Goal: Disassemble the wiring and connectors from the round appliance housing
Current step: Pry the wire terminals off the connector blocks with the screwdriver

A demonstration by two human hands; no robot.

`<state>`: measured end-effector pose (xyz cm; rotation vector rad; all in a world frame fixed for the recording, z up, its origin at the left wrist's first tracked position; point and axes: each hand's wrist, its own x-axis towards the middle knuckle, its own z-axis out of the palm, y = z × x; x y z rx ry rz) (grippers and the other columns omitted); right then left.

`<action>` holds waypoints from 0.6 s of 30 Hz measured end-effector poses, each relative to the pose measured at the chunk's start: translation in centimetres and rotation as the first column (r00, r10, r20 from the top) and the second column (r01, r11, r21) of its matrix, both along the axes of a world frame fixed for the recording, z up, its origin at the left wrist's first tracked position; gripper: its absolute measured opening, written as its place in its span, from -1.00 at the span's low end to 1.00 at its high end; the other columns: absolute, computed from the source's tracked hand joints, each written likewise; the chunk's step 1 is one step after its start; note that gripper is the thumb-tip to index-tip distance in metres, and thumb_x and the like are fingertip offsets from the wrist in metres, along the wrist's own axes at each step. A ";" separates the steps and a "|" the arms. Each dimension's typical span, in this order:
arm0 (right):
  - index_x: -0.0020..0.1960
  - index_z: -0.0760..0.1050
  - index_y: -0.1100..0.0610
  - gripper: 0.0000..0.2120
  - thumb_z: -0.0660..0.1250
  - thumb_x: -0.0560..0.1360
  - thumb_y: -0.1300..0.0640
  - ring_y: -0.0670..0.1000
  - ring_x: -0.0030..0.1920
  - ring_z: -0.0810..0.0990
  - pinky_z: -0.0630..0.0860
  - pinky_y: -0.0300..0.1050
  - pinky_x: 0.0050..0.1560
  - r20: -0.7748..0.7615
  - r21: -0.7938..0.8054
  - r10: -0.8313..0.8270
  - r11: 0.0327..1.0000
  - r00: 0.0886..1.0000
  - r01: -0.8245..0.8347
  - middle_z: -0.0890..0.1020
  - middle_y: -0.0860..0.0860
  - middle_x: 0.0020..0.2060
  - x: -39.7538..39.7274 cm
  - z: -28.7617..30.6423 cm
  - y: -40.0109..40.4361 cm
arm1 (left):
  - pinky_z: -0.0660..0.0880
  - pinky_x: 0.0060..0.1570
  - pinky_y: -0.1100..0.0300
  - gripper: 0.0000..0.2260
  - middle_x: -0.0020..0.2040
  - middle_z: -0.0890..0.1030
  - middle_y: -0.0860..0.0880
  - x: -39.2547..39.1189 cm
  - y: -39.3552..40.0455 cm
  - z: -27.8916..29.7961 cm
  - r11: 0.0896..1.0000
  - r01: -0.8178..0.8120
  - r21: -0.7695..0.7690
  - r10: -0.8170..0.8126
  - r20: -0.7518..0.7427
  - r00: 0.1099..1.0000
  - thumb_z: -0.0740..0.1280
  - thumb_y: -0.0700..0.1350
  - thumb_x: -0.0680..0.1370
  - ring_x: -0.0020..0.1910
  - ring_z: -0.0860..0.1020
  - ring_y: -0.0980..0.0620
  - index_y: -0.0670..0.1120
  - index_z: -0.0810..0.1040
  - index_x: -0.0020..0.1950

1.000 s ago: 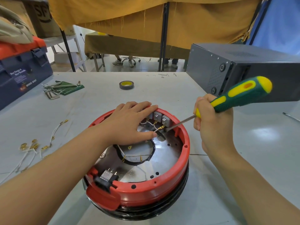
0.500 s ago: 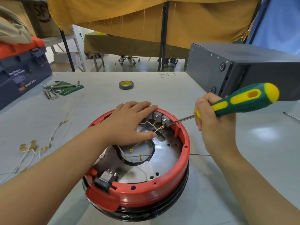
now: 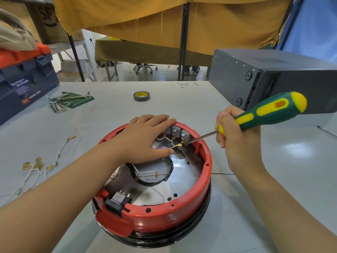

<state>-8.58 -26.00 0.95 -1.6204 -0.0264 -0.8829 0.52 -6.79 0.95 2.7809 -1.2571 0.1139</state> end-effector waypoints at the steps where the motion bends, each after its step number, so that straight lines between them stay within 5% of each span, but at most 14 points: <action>1: -0.49 0.29 0.01 -0.71 0.22 0.39 0.13 -0.04 -0.53 0.29 0.25 -0.27 -0.47 0.002 -0.004 -0.006 1.000 1.000 0.006 0.31 -0.09 -0.57 0.0 0.0 0.0 | 0.06 0.44 0.01 -0.27 0.54 0.04 0.15 0.0 0.0 0.0 1.000 0.001 0.000 -0.001 0.001 1.000 0.06 0.41 0.43 0.49 0.07 0.01 0.20 -0.06 0.52; 7: -0.43 0.23 0.13 -0.69 0.22 0.38 0.03 -0.04 -0.49 0.27 0.24 -0.26 -0.42 0.014 -0.093 -0.020 0.995 1.000 0.021 0.28 -0.09 -0.56 -0.3 -0.1 0.3 | 0.00 0.45 0.01 -0.30 0.55 0.00 0.13 0.0 0.0 0.0 1.000 -0.003 -0.001 0.003 -0.016 1.000 0.15 0.35 0.47 0.50 0.02 0.00 0.22 -0.07 0.52; 18: -0.40 0.28 0.20 -0.73 0.22 0.43 0.15 -0.13 -0.58 0.28 0.23 -0.36 -0.52 0.074 -0.015 0.013 1.000 0.997 -0.012 0.32 -0.10 -0.64 -0.8 0.7 -0.1 | 0.02 0.43 0.08 -0.26 0.50 0.09 0.07 -0.4 0.1 0.3 1.000 0.016 0.003 -0.016 -0.032 0.999 0.10 0.40 0.40 0.46 0.08 0.01 0.23 -0.04 0.52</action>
